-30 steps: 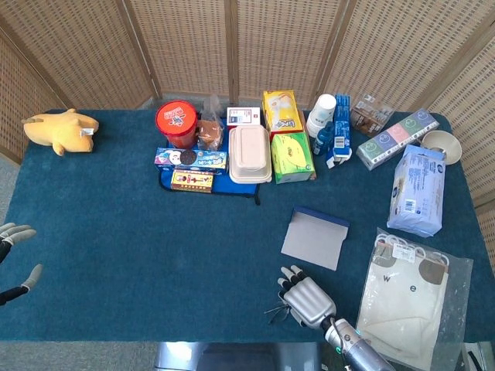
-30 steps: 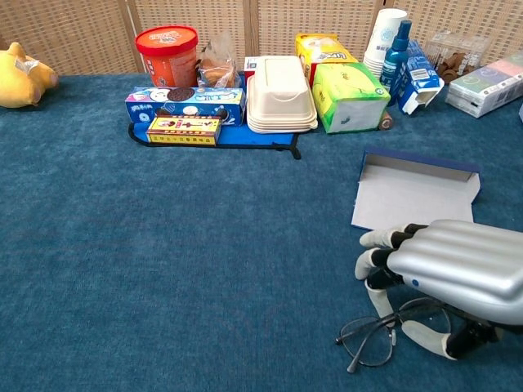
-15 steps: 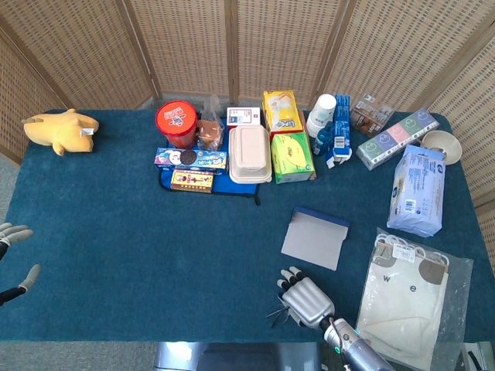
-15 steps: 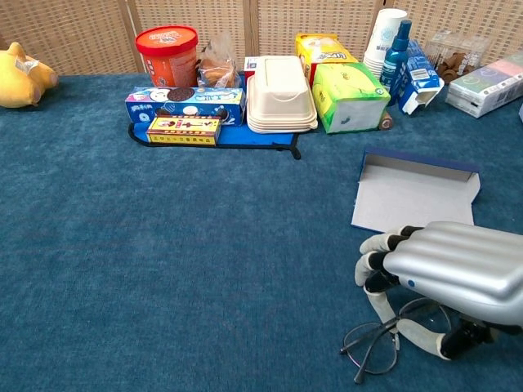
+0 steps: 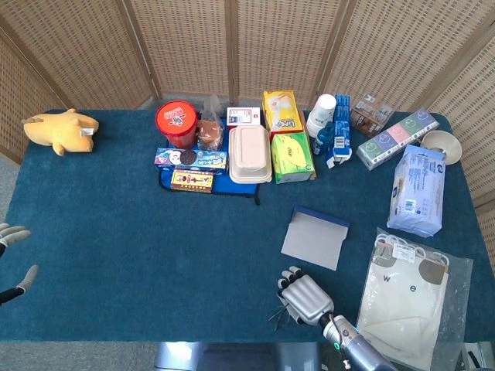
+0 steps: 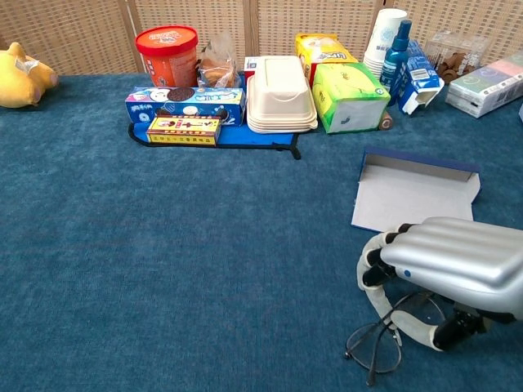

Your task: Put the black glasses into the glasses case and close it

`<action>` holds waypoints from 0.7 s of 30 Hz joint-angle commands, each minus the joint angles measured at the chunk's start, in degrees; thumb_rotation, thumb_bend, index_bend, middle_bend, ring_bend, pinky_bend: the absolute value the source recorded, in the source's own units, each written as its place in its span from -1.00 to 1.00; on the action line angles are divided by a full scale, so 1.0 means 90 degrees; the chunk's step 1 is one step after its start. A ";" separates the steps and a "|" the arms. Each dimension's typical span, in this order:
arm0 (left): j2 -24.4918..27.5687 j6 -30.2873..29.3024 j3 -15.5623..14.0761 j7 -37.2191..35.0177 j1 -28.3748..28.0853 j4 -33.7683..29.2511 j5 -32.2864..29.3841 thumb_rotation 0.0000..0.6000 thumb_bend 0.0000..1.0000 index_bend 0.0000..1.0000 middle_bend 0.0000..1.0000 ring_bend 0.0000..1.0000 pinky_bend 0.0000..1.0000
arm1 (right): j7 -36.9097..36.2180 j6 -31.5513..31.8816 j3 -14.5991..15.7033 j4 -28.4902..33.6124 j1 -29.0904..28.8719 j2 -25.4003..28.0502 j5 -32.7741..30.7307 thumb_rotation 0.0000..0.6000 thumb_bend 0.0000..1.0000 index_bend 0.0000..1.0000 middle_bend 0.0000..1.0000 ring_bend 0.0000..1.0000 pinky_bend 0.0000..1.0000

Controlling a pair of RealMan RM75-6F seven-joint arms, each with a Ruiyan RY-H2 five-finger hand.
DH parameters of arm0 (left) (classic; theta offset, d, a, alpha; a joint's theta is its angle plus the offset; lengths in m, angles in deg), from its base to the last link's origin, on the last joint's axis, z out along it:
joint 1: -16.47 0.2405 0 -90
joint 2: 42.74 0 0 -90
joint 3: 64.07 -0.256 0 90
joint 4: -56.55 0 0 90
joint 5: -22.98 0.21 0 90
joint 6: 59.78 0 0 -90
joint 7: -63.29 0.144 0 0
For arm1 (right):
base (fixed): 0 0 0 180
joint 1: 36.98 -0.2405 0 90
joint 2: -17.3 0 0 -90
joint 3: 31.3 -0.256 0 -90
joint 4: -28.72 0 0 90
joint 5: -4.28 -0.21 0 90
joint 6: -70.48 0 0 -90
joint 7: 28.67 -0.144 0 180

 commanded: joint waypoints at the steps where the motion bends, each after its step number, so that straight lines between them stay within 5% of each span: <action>1: -0.0002 -0.0006 0.0001 -0.0003 0.0005 0.0003 -0.0002 1.00 -0.40 -0.48 -0.50 -0.72 -0.95 | -0.0094 -0.0024 -0.0046 0.0003 -0.0016 0.0052 -0.0002 1.00 0.11 0.18 -0.36 -0.66 -0.66; 21: -0.0021 0.0037 0.0006 0.0064 -0.0041 -0.0041 0.0063 1.00 -0.40 -0.48 -0.51 -0.72 -0.95 | -0.0720 0.0256 -0.0731 0.0369 -0.0144 0.0792 0.0049 1.00 0.12 0.18 -0.36 -0.65 -0.65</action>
